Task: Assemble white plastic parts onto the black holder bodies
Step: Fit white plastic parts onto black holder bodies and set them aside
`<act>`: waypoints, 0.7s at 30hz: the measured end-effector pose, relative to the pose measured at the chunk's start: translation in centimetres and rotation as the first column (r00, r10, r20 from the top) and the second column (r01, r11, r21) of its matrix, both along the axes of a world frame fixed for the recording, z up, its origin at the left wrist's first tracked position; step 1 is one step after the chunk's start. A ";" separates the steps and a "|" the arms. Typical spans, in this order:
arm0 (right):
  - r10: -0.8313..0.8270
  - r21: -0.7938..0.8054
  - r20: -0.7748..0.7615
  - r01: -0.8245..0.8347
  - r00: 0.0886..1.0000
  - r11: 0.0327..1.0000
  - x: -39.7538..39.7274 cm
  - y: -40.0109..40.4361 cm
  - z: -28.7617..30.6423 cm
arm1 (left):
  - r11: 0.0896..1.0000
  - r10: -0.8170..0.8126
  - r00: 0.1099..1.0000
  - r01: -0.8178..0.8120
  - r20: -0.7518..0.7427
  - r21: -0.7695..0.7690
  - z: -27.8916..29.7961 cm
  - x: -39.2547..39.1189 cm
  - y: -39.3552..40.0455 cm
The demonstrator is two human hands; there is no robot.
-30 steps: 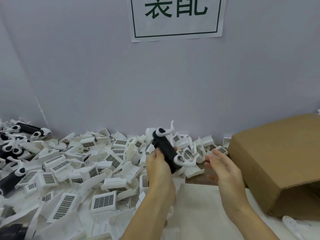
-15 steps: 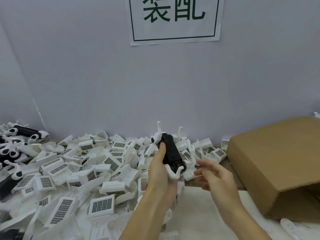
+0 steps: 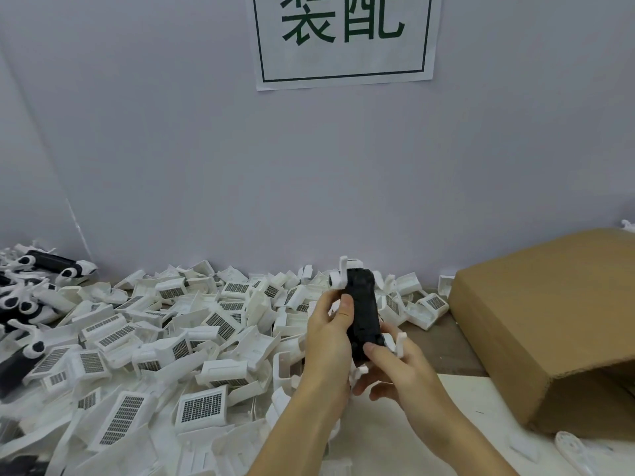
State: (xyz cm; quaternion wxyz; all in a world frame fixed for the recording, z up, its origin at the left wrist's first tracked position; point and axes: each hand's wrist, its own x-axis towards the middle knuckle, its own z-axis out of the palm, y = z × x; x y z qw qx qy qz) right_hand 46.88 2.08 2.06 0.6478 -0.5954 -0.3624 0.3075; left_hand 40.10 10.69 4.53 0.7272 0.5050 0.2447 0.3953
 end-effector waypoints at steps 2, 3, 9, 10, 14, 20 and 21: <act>-0.031 0.000 -0.021 0.031 0.999 1.000 0.1 0.2 -0.1 | 1.000 -0.018 1.000 0.018 -0.012 0.016 0.1 0.0 -0.3; -0.037 0.003 -0.033 0.037 0.999 0.999 0.1 0.3 -0.2 | 1.000 -0.018 1.000 0.019 -0.019 0.024 0.2 -0.1 -0.4; 0.012 0.054 -0.120 -0.005 0.993 0.999 0.4 0.5 -0.6 | 1.000 -0.004 1.000 0.004 -0.013 0.023 0.0 0.1 -0.3; 0.016 0.055 -0.124 -0.009 0.992 0.998 0.5 0.6 -0.7 | 1.000 -0.009 1.000 0.009 -0.005 0.018 -0.1 0.1 -0.2; 0.018 0.052 -0.108 -0.013 0.994 0.999 0.7 0.5 -0.9 | 1.000 -0.021 1.000 0.021 0.010 0.011 0.0 0.1 -0.2; 0.018 0.022 -0.021 -0.017 1.000 1.000 0.5 0.3 -0.9 | 1.000 -0.014 0.999 0.015 0.050 -0.017 0.1 0.0 -0.1; 0.012 0.017 -0.016 -0.012 1.000 1.000 0.5 0.3 -0.9 | 1.000 -0.017 0.999 0.017 0.042 -0.007 0.1 0.0 -0.1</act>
